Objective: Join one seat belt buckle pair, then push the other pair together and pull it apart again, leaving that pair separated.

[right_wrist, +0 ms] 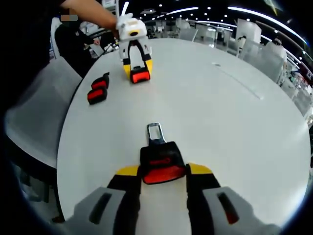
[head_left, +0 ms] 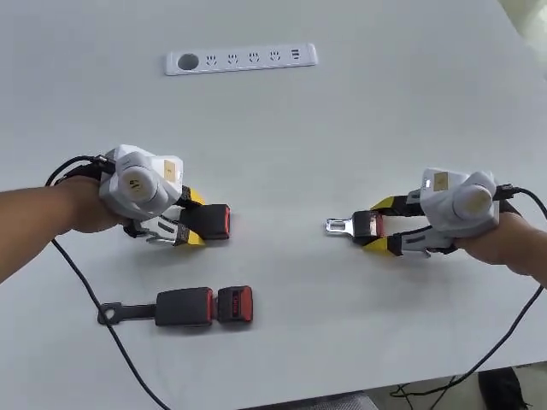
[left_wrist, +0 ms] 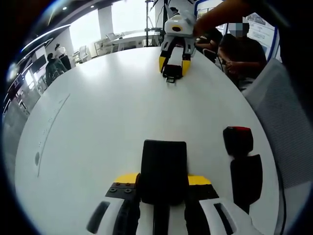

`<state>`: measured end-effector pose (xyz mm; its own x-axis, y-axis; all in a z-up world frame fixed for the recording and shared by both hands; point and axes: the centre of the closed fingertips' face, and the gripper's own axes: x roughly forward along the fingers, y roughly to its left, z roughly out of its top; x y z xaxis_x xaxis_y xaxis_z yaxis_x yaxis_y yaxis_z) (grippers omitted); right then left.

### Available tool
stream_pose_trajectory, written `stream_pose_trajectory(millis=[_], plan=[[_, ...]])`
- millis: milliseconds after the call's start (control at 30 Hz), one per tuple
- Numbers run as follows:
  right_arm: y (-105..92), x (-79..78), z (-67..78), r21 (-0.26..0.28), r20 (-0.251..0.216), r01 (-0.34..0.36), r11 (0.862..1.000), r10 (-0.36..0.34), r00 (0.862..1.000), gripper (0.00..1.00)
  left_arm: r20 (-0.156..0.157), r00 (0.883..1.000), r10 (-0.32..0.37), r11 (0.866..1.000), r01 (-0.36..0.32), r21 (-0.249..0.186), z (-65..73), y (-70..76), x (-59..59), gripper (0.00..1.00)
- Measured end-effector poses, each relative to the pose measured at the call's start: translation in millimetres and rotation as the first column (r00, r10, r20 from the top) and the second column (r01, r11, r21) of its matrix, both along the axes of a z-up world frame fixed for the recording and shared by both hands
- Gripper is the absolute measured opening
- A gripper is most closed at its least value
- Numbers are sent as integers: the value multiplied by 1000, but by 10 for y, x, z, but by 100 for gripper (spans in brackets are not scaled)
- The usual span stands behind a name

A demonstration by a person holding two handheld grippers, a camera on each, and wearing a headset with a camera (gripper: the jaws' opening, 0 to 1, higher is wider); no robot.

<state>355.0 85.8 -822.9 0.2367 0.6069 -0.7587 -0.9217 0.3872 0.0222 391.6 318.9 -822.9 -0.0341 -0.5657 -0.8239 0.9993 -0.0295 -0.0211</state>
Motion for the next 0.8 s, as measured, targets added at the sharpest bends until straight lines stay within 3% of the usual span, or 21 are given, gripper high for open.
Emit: stream_pose_trajectory(millis=[400,467,500,533,567,633,667,700,733,767,800], plan=[[-52,2,-5,-15,-5,-19,1000,19,1000,37,-6,1000,6,1000,-6,4,7,-6,-4,36],[-54,-12,-5,-27,-6,-27,999,26,1000,38,-51,998,34,999,-34,7,19,-11,-30,38],[-52,-24,-4,-30,-9,-29,999,29,1000,40,-114,991,64,998,-65,-3,42,-28,-90,42],[-51,-46,-3,-31,-20,-21,999,21,1000,44,-133,988,78,997,-79,1,50,-22,-105,47],[-44,-53,0,-30,-20,-19,999,18,1000,50,-123,989,82,997,-82,6,54,-13,-89,51],[-59,-43,5,-35,-16,17,999,-18,1000,55,-74,989,126,990,-121,75,34,100,-14,54],[-32,-14,43,-7,-13,66,998,-66,998,58,-63,988,142,988,-137,78,50,116,7,55],[-11,11,73,12,-5,90,996,-90,996,60,-51,987,153,987,-150,49,92,94,27,58],[9,31,98,29,-4,123,992,-123,992,65,-60,982,178,984,-178,4,161,64,27,62],[37,61,136,51,-2,161,986,-161,987,71,-78,977,201,979,-202,-5,188,74,15,65],[46,85,158,57,5,186,981,-186,982,76,-63,972,228,974,-229,-6,220,121,44,68]])
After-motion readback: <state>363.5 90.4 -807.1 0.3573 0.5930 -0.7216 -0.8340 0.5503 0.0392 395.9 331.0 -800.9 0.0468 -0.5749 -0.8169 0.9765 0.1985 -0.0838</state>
